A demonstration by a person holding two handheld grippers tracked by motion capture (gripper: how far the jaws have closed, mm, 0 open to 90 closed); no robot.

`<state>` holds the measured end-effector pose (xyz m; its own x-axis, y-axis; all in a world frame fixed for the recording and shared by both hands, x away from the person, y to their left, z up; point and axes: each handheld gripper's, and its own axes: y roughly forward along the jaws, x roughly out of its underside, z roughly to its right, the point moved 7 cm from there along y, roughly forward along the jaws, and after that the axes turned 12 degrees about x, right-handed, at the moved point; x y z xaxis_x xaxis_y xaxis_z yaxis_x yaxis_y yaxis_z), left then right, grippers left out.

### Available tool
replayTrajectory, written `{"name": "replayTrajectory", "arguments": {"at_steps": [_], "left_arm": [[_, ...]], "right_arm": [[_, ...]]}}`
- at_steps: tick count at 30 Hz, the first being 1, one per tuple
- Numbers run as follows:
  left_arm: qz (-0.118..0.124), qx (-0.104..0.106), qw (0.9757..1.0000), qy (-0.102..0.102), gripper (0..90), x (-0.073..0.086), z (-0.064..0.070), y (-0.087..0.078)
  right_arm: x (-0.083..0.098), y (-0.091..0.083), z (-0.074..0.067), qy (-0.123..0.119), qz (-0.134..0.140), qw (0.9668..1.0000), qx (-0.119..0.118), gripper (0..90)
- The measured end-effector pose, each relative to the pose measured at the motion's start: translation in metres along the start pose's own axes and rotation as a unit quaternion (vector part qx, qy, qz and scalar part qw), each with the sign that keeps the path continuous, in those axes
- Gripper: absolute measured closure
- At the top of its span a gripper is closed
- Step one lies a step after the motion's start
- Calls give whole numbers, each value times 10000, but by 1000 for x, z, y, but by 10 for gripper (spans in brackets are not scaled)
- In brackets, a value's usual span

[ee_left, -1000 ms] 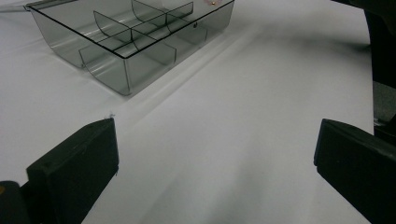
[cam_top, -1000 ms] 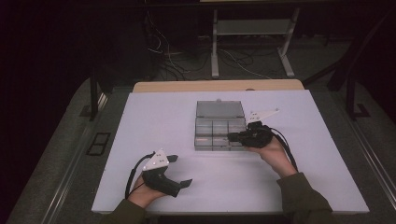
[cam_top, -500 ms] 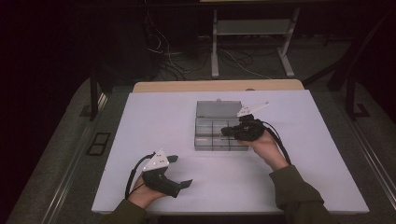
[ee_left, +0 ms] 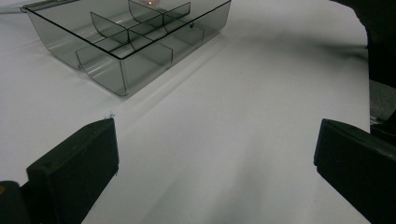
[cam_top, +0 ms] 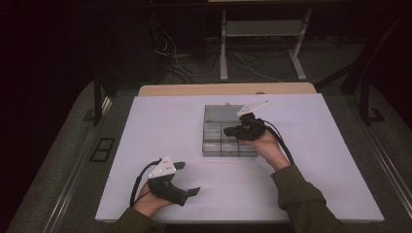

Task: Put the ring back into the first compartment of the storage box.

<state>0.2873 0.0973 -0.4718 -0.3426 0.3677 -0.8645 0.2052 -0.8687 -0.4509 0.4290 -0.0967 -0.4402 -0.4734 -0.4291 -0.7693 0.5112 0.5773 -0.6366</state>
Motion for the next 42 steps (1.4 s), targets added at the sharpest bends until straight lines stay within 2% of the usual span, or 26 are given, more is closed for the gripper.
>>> {"name": "replayTrajectory", "arguments": {"at_steps": [8,19,42], "left_arm": [[19,5,10000,19,0,0,0,-1],[47,44,10000,-1,0,-1,2,-1],[25,59,10000,6,0,0,1,-1]], "right_arm": [[-8,15,3,2,-65,10000,68,870],[-10,37,3,99,-245,9996,114,869],[-10,71,0,-129,-610,9976,296,864]]}}
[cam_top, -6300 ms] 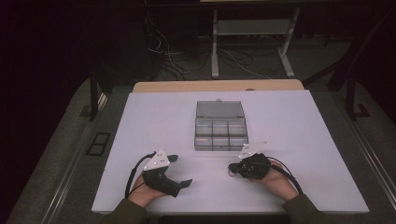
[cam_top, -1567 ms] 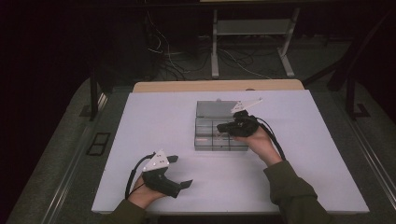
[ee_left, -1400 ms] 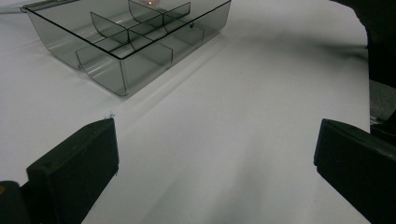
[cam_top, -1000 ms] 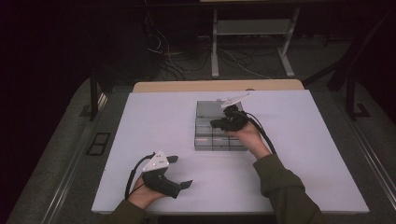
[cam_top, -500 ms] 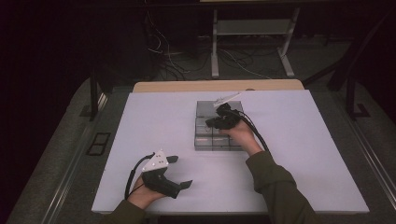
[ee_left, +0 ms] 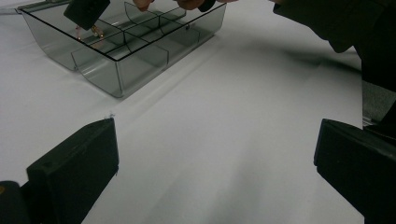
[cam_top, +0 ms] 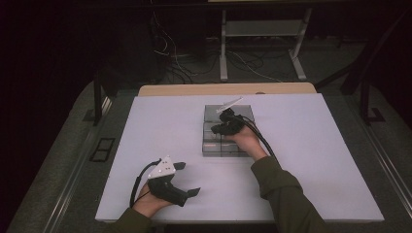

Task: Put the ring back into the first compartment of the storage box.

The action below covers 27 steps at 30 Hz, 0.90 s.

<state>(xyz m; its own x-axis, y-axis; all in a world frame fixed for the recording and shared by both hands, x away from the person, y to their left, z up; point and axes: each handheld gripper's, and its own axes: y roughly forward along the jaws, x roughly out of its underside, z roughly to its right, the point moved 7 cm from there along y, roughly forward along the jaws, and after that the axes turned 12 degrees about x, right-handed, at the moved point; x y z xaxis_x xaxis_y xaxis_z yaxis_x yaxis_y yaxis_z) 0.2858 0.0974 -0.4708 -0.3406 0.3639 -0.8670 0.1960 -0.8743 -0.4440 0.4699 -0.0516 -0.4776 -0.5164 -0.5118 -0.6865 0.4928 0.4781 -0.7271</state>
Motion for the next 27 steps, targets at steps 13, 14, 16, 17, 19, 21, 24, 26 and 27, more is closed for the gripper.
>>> {"name": "replayTrajectory", "arguments": {"at_steps": [13,14,16,17,19,21,24,26,27], "left_arm": [[-53,-59,10000,50,0,-3,-11,3],[-23,-60,10000,46,0,-3,-12,4],[-23,-54,10000,50,0,-4,-13,4],[-1,-52,10000,56,0,-4,-14,4],[13,-43,9999,107,0,-5,-15,5],[-24,-56,9999,104,0,-5,-17,7],[-56,-50,9999,116,0,-6,-17,9],[-78,-47,9999,135,0,-6,-17,9],[-92,-59,9998,136,0,-5,-17,9]], "right_arm": [[2,3,2,74,-34,10000,21,804],[1,2,2,88,-21,10000,8,798],[1,1,3,117,8,9999,-24,764],[1,0,3,146,15,9999,-43,734],[0,-3,4,231,65,9997,-82,671],[-1,-7,5,269,97,9996,-77,599],[-3,-13,6,301,150,9994,-79,513],[-4,-17,6,341,224,9991,-76,484],[-5,-20,6,343,272,9990,-84,468]]}}
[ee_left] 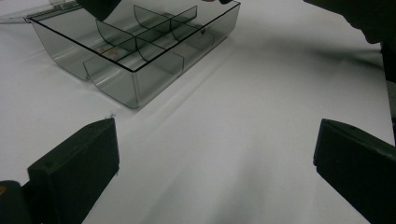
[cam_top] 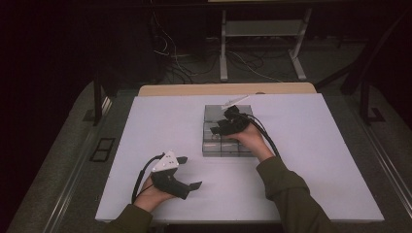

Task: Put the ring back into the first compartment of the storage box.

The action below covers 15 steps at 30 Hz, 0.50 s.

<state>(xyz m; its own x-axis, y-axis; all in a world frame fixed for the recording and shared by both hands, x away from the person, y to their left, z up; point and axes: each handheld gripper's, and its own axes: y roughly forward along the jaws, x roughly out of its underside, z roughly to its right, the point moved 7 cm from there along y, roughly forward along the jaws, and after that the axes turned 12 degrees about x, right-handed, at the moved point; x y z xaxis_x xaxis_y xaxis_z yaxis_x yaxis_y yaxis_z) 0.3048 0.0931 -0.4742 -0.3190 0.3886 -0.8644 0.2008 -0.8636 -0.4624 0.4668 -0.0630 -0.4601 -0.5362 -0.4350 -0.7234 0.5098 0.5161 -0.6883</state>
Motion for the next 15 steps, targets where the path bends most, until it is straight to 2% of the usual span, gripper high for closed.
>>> {"name": "replayTrajectory", "arguments": {"at_steps": [4,6,9,15], "left_arm": [[0,-4,10000,-5,0,1,1,-1],[-11,8,10000,-17,0,2,1,-1],[-20,15,10000,-16,0,3,2,-1],[-13,14,10000,-6,0,2,2,-2]], "right_arm": [[-2,-10,1,46,187,9998,-62,431],[-3,-16,1,112,283,9994,-181,419],[-1,-26,0,41,381,9989,-270,406],[8,-45,5,12,530,9982,-287,364]]}}
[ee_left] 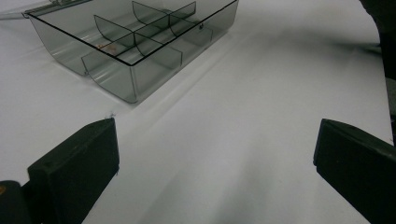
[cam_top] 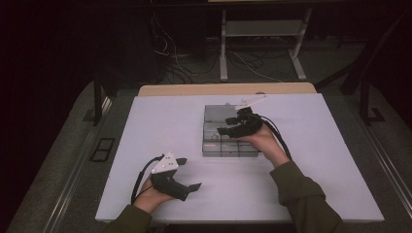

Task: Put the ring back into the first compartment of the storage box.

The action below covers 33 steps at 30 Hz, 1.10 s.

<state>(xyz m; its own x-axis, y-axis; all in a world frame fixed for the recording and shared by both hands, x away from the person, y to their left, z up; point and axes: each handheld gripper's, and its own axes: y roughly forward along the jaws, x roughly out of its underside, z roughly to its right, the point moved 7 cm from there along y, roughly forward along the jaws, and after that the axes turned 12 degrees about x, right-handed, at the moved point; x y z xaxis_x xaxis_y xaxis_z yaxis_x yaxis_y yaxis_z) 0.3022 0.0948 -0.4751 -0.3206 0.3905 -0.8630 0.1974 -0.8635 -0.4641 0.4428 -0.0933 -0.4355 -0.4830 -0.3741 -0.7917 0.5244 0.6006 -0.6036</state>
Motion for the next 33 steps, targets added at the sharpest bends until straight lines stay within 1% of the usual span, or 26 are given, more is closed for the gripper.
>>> {"name": "replayTrajectory", "arguments": {"at_steps": [2,3,6,10,15,18,21,24,27,28,33], "left_arm": [[-13,-2,10000,-8,0,0,0,0],[-12,-3,10000,-12,0,0,0,0],[-6,-10,10000,-14,0,0,1,1],[-17,-21,10000,-5,0,0,0,0],[-29,-28,10000,-13,0,1,0,0],[-43,-23,10000,-21,0,1,0,0],[-27,-23,10000,-18,0,1,0,0],[-38,-30,10000,-12,0,1,0,-1],[-40,-36,10000,-5,0,1,0,-1],[-48,-35,10000,-2,0,1,0,-1],[-28,-55,10000,-25,0,1,1,-2]], "right_arm": [[3,-6,3,3,72,9999,88,349],[5,-9,4,-19,137,9999,94,338],[11,-18,6,52,208,9998,18,305],[18,-31,8,25,311,9995,55,284],[28,-48,11,-21,463,9988,172,257],[36,-58,13,20,569,9981,217,245],[44,-65,14,-10,574,9978,340,222],[53,-72,16,-41,561,9971,512,202],[64,-78,17,-58,527,9966,635,199],[68,-80,17,-53,487,9966,665,194],[89,-91,16,-109,465,9961,744,190]]}}
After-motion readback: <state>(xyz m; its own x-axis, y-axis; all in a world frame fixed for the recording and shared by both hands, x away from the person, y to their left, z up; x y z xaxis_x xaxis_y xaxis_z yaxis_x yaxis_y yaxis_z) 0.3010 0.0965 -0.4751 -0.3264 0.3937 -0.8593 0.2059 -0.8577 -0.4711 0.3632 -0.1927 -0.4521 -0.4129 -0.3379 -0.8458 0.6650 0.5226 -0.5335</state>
